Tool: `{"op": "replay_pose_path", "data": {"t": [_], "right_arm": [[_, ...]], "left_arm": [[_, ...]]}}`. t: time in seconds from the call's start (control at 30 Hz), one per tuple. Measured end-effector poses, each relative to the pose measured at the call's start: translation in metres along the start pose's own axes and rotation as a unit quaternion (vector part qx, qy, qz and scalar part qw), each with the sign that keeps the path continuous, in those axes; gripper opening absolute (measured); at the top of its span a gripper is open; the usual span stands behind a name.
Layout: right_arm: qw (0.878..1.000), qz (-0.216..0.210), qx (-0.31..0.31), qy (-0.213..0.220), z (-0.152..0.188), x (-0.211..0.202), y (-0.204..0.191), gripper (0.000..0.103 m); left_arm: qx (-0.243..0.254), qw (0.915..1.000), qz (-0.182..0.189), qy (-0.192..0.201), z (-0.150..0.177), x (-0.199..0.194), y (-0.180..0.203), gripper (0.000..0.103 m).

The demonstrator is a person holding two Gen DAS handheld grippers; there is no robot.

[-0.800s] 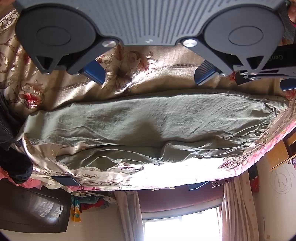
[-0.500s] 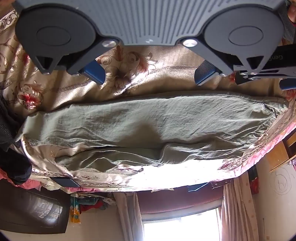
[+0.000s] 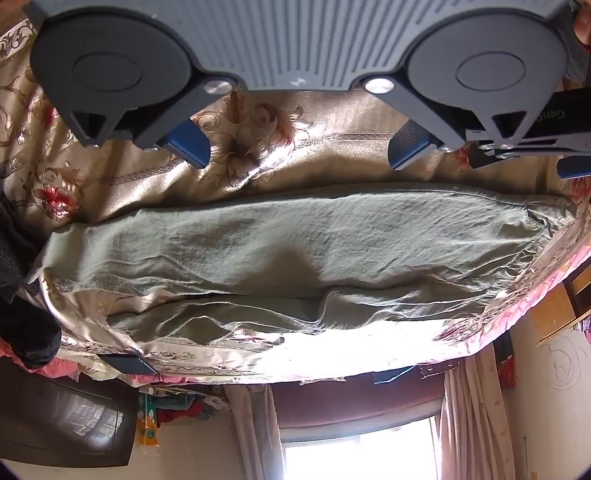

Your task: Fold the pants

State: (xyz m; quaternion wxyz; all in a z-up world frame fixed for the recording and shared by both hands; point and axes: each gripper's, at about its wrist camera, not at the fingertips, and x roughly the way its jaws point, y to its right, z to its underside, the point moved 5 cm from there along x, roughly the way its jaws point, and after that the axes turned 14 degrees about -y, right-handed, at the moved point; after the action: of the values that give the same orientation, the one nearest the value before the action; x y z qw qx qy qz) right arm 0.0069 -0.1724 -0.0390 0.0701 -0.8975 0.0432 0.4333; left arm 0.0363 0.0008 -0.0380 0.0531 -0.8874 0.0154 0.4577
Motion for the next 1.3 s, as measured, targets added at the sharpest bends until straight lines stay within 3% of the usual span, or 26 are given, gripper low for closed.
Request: {"op": "replay_pose_path", "data": {"t": [1.3], "right_arm": [[1.000, 0.000, -0.003, -0.008, -0.0015, 0.0026, -0.0022, 0.101]], "left_arm": [[-0.002, 1.0000, 0.001, -0.002, -0.0016, 0.0011, -0.0009, 0.103]]}}
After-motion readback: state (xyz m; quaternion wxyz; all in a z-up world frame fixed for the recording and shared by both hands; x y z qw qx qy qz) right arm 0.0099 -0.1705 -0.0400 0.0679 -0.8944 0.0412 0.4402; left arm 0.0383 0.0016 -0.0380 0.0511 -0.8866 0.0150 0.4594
